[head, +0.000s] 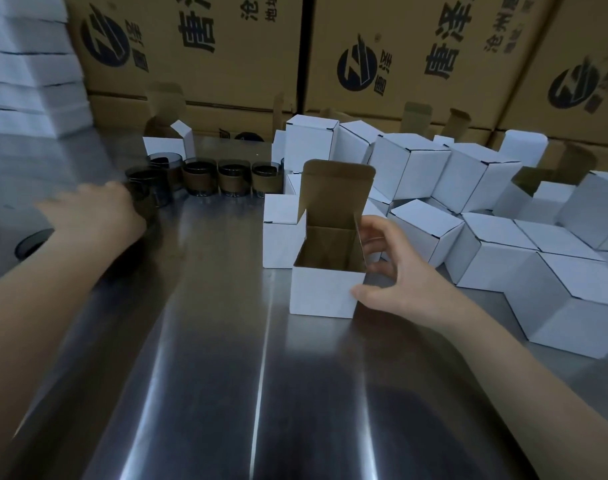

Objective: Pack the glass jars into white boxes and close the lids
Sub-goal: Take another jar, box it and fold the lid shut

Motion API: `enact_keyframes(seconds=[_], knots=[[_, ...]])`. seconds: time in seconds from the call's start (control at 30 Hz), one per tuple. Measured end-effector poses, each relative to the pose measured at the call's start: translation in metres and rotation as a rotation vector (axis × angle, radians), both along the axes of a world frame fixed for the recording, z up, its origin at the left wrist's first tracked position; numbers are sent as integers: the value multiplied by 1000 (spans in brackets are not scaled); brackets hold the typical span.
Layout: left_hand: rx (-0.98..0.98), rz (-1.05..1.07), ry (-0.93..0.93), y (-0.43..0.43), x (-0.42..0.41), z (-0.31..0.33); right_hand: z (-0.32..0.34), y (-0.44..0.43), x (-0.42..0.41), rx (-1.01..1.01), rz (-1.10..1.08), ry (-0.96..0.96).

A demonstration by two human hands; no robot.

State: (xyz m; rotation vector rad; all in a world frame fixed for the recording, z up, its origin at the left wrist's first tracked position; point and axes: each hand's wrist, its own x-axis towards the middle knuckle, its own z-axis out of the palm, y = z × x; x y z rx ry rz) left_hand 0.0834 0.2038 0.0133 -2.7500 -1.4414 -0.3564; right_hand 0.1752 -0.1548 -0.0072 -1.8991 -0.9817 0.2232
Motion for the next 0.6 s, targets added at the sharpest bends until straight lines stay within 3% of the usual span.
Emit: enact_keyframes(seconds=[0.37, 0.6], knots=[[108, -157, -242, -10, -11, 1, -1, -1, 2, 9, 21, 13], [147, -403, -599, -37, -18, 12, 3, -5, 3, -7, -7, -124]])
